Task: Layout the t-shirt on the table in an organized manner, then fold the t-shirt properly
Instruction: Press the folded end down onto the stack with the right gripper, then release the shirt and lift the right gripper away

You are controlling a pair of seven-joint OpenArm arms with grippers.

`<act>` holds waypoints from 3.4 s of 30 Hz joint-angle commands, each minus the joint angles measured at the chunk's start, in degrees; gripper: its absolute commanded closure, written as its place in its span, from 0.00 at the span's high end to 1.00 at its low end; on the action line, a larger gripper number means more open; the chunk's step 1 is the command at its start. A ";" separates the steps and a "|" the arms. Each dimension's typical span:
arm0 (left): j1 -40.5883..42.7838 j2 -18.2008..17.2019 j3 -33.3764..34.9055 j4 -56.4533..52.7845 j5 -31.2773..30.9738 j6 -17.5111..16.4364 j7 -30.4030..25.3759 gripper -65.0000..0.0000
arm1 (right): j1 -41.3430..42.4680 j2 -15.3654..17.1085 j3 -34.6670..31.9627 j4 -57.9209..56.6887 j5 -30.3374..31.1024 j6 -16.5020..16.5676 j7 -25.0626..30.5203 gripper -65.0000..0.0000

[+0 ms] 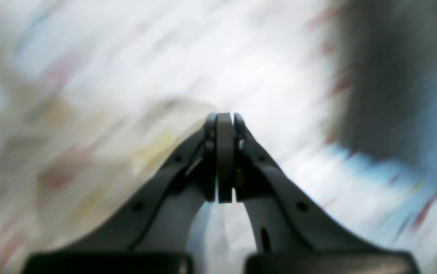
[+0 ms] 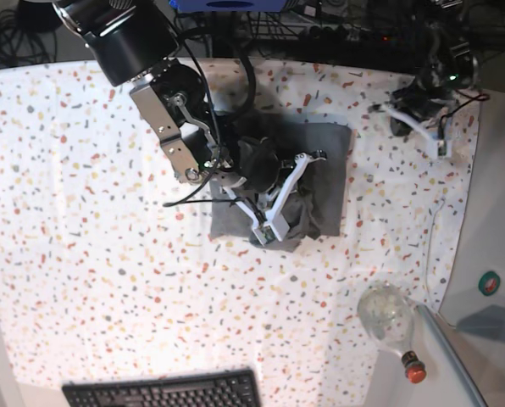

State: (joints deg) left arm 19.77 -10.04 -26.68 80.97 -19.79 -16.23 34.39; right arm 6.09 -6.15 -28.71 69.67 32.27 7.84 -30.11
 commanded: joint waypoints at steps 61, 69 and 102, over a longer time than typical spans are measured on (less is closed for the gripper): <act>8.05 -9.25 -20.40 1.18 -14.71 0.18 4.42 0.00 | 6.88 13.14 -23.64 11.78 0.30 -24.76 4.66 0.00; 8.41 -9.25 -20.75 1.18 -14.71 0.18 4.42 0.00 | 7.58 7.87 -36.21 11.87 0.21 -25.02 4.48 0.00; 7.00 -9.34 -9.24 5.58 -14.71 0.18 4.25 0.00 | 1.96 15.60 -29.09 12.66 0.21 -25.11 0.88 0.00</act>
State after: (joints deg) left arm 26.85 -18.41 -35.38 85.27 -34.11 -15.92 39.75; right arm 6.76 9.82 -58.11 81.36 32.82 -17.47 -30.81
